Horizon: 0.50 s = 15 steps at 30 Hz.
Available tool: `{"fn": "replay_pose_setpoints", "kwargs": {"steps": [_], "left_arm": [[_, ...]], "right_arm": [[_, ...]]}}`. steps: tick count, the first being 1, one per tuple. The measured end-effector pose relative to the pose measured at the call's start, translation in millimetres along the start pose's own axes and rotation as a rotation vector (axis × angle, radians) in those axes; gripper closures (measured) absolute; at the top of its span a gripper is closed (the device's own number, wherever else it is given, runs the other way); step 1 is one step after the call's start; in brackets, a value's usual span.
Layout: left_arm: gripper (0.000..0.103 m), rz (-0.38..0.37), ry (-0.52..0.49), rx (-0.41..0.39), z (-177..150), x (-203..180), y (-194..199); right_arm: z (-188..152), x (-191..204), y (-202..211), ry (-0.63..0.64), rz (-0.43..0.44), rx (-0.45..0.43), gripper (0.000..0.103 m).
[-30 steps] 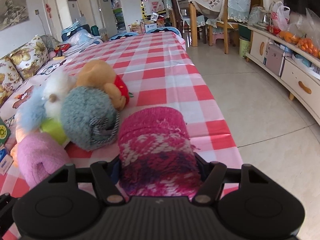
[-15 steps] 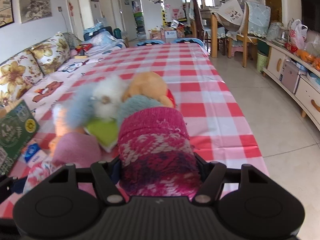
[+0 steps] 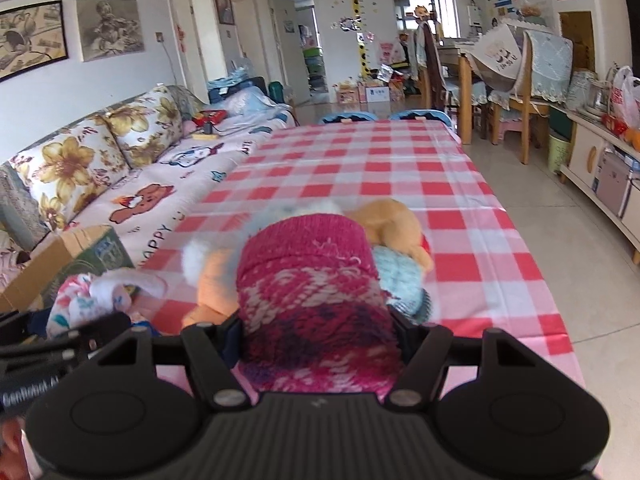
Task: Organize soft objects
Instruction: 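Carry the pink sock and floral bundle over the cardboard box with both tools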
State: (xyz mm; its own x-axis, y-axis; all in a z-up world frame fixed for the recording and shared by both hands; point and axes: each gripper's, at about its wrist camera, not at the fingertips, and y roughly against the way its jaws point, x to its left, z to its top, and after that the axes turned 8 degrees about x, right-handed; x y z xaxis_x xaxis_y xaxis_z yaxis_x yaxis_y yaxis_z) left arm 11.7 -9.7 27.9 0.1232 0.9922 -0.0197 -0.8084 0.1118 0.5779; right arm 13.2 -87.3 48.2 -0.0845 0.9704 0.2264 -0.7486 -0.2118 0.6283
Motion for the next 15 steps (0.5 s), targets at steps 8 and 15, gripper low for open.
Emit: {"fn": "replay_pose_setpoints", "kwargs": {"steps": [8,15], "left_arm": [[0.024,0.078,0.045,-0.024,14,26,4],[0.023,0.127,0.083,-0.051,21,47,14]], "right_arm": [[7,32,-4,0.046,0.047,-0.014,0.035],[13,65,-5,0.093,0.099,-0.028,0.035]]}}
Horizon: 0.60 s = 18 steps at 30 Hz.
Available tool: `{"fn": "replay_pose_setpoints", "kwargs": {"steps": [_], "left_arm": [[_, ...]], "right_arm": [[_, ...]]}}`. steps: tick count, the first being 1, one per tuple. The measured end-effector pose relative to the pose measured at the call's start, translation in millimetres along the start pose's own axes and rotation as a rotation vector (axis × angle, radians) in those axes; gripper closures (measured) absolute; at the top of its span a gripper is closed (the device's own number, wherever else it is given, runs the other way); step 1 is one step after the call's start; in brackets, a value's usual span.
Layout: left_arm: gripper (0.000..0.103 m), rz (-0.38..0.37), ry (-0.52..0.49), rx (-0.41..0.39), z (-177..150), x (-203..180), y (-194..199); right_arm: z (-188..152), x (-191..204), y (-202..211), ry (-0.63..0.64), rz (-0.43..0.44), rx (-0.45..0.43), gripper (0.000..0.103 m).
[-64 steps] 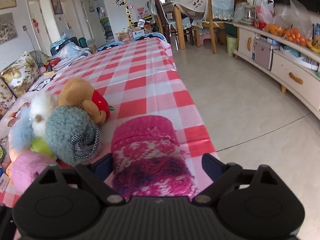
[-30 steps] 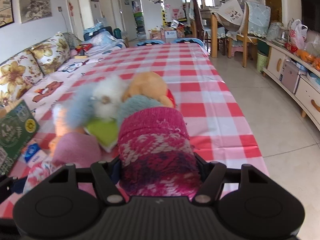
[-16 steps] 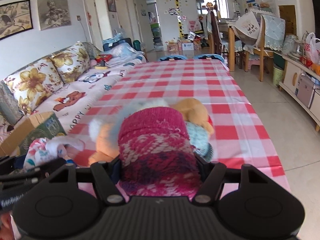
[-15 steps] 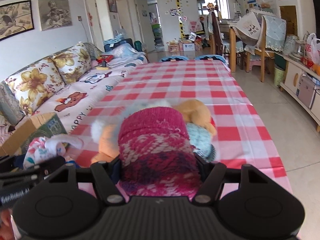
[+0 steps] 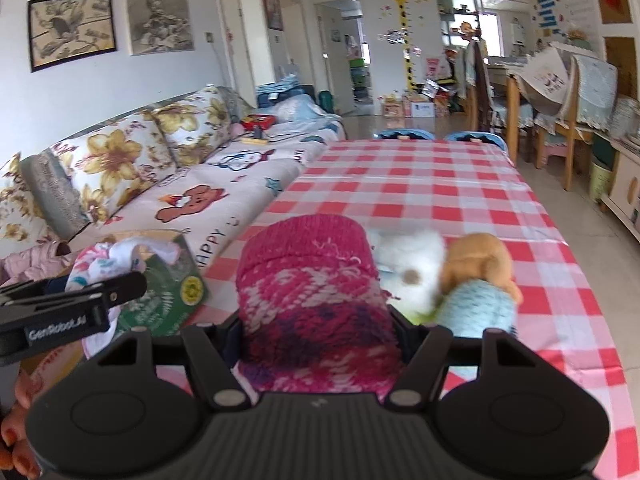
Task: Organize soft objects
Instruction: 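Carry the pink sock and floral bundle over the cardboard box with both tools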
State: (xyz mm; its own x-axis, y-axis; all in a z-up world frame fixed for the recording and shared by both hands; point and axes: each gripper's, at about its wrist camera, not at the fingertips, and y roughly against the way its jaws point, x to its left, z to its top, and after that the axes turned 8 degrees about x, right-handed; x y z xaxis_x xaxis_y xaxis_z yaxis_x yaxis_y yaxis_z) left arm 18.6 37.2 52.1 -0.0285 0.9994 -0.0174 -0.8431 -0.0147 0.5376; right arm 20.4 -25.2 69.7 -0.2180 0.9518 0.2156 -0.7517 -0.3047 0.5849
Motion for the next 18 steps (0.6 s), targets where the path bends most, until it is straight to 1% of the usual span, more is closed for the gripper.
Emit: {"fn": "replay_pose_setpoints", "kwargs": {"steps": [6,10,18], "left_arm": [[0.023,0.053,0.052,-0.013,8,25,0],[0.023,0.104,0.075,-0.023,11,41,2],[0.023,0.176,0.123,-0.011,11,72,5]], "right_arm": [[9,31,-10,0.055,0.048,-0.007,0.035],[15,51,-13,0.085,0.079,-0.015,0.035],[23,94,-24,0.156,0.147,-0.017,0.035]]}}
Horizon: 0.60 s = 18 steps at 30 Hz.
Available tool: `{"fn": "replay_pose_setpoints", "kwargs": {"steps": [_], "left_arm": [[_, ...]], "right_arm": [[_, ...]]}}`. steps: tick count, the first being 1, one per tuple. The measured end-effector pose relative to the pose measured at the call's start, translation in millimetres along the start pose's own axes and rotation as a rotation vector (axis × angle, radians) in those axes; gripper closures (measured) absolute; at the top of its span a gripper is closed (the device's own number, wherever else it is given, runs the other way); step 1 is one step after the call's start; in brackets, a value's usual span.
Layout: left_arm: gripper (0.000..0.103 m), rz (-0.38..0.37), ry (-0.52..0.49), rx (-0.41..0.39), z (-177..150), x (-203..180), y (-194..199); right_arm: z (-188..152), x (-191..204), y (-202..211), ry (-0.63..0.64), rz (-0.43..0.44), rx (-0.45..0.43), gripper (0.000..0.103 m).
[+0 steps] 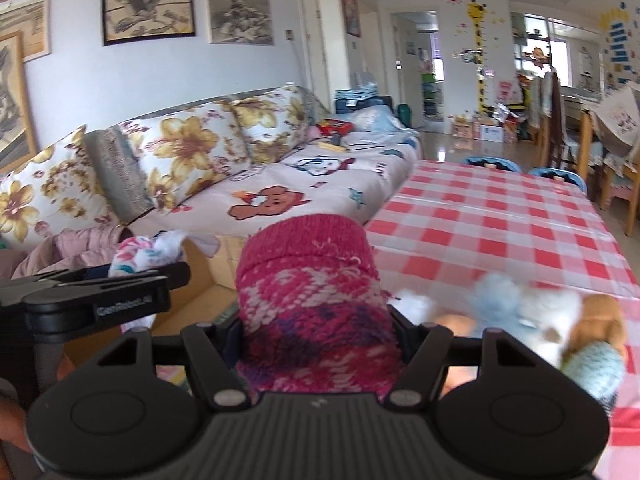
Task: Organize soft objects
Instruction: 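Carry the pink sock and floral bundle over the cardboard box with both tools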
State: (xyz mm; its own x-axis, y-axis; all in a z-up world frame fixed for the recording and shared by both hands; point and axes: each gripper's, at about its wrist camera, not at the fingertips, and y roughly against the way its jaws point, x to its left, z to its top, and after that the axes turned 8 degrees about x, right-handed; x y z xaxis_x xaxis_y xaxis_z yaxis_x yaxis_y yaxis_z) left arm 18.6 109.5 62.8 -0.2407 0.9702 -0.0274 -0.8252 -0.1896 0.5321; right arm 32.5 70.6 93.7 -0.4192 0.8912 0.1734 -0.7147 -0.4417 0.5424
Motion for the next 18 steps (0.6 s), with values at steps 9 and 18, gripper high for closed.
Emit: {"fn": "replay_pose_setpoints", "kwargs": {"steps": [9,18], "left_arm": [[0.023,0.045,0.051,0.033,6,29,-7],[0.023,0.087,0.1,0.062,10,53,-15]], "right_arm": [[11,38,-24,0.065,0.065,0.023,0.035],[13,73,-41,0.134,0.108,0.052,0.035]]}}
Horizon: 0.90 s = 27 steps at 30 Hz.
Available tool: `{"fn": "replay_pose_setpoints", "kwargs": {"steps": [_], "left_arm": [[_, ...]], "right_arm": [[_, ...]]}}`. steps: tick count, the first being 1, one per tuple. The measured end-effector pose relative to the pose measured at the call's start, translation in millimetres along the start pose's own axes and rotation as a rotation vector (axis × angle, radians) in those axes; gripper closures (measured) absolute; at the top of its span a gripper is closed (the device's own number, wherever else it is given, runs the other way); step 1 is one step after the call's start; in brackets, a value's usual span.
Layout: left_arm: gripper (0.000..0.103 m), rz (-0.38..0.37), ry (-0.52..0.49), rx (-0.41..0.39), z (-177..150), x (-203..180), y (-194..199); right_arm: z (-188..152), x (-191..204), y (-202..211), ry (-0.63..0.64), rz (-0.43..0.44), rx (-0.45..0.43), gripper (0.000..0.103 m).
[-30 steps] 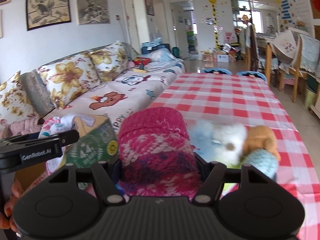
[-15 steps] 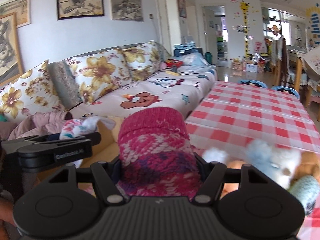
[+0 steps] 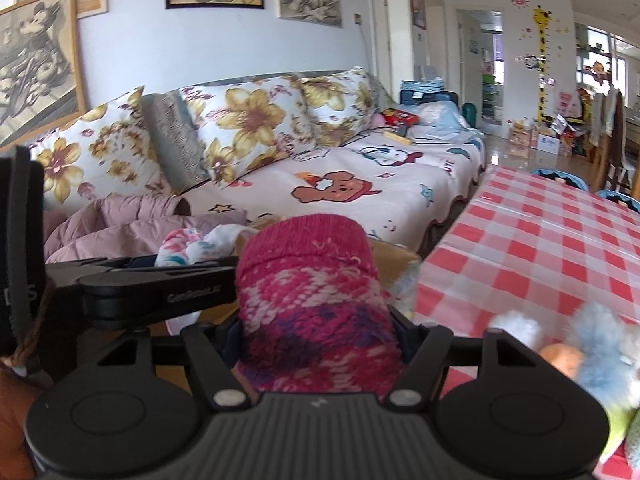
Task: Organize soft objects
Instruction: 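Carry the pink sock and floral bundle over the cardboard box with both tools, then open both tools to drop the sock and bundle into the box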
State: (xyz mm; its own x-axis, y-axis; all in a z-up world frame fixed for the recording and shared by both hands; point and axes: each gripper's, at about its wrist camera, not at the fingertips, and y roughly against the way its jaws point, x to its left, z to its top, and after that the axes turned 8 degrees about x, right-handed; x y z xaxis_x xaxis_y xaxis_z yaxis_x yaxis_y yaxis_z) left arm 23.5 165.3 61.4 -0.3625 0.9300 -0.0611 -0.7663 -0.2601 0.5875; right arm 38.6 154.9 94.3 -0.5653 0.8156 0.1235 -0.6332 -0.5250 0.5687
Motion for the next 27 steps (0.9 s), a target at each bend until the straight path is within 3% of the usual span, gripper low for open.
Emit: {"fn": "replay_pose_setpoints", "kwargs": {"steps": [11,13,15,19,27], "left_arm": [[0.024,0.034,0.045,0.025,1,18,1],[0.021,0.045,0.052,0.028,1,19,2],[0.005,0.05,0.052,0.021,2,20,3],[0.003,0.05,0.042,0.002,2,15,7],[0.001,0.023,0.022,-0.009,3,7,7]], "right_arm": [[2,24,-16,0.063,-0.008,0.027,0.034],[1,26,-19,0.067,0.007,0.047,0.03],[-1,28,-19,0.082,0.02,0.051,0.026],[-3,37,-14,0.129,0.062,0.045,0.022],[-11,43,0,0.169,0.031,0.022,0.022]]}}
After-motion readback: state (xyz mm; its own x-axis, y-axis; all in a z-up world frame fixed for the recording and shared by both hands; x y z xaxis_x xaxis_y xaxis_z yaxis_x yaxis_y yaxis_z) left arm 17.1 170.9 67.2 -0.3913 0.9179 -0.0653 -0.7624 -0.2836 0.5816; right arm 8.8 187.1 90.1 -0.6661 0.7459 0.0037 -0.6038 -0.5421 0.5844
